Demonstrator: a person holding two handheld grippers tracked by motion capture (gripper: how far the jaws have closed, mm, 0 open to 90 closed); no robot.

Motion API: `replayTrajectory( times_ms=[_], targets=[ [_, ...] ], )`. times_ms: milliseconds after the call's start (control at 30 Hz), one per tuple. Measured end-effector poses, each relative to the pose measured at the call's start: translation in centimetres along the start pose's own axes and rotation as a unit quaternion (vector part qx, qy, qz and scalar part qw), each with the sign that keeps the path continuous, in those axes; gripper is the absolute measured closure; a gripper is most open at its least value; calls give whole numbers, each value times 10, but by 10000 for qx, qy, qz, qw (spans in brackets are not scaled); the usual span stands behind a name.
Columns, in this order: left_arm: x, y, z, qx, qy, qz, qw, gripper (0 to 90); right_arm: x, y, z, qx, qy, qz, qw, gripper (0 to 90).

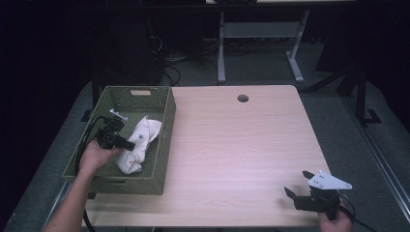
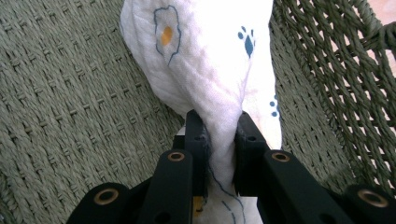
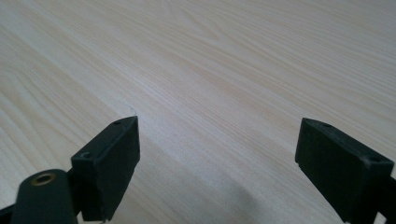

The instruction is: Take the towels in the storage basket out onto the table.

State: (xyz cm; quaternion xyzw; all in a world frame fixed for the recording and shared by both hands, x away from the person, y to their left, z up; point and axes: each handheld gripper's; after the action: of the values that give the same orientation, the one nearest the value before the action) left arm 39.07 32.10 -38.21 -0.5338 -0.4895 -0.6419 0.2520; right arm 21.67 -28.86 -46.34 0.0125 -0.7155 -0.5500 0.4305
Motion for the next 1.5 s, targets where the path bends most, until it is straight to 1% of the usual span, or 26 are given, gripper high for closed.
replayTrajectory(
  times_ms=[33,267,300,400,433,467,533,667,733,833,900,933,1067,1100,1133,1167,1300,1333,1367,1500],
  targets=[
    [1,0,1,-32,6,10,10000,790,0,0,0,3,-8,-3,10000,135],
    [4,0,1,-11,-54,-82,10000,791,1,0,-1,-10,-11,-12,10000,135],
    [6,0,1,35,-93,-140,9999,791,1,0,-1,-18,-12,-13,10000,135],
    [11,-1,3,71,-185,-252,9995,791,1,0,-1,2,-20,-29,10000,135],
    [14,-1,4,119,-246,-333,9991,792,1,0,-2,4,-23,-32,10000,135],
    [14,-1,4,119,-246,-333,9991,792,1,0,-2,4,-23,-32,10000,135],
    [18,-2,5,202,-334,-434,9983,791,1,0,-1,-11,-25,-35,10000,135],
    [25,-4,7,260,-457,-596,9968,792,2,0,-1,-43,-22,-55,10000,135],
    [26,-4,7,264,-479,-611,9966,792,2,0,-1,-45,-23,-54,10000,135],
    [29,-5,9,347,-586,-700,9952,791,2,1,-1,-47,-31,-58,10000,135],
    [30,-5,10,342,-606,-715,9950,791,2,1,0,-69,-24,-50,10000,135],
    [31,-6,10,380,-629,-759,9944,791,2,1,0,-70,-26,-50,10000,135],
    [33,-6,11,365,-645,-765,9943,790,2,1,-1,-55,-35,-61,10000,135],
    [35,-6,11,415,-660,-829,9935,790,2,1,-1,-53,-32,-61,10000,135],
    [35,-6,11,415,-660,-829,9935,790,2,1,-1,-53,-32,-61,10000,135],
    [38,-7,12,454,-717,-889,9924,790,2,1,-1,-56,-35,-56,10000,135],
    [43,-7,13,466,-753,-943,9916,790,2,1,-1,-53,-34,-68,10000,135],
    [46,-8,13,476,-775,-979,9910,790,2,1,-1,-85,-28,-55,9999,135],
    [49,-8,13,509,-836,-1045,9897,790,2,1,-1,-58,-36,-73,10000,135],
    [54,-7,14,518,-872,-1084,9889,790,2,1,-1,-41,-39,-86,9999,135]
  ],
)
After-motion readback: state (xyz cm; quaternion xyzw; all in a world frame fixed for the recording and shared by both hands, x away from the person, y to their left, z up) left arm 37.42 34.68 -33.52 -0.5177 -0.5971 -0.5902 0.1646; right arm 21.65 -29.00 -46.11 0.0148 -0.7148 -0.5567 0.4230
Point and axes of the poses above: each handheld gripper's, and its own axes: x roughly backward along the jaws, y roughly out of its top, z roughly to its left, and after that the axes turned 6 degrees about y, right-handed
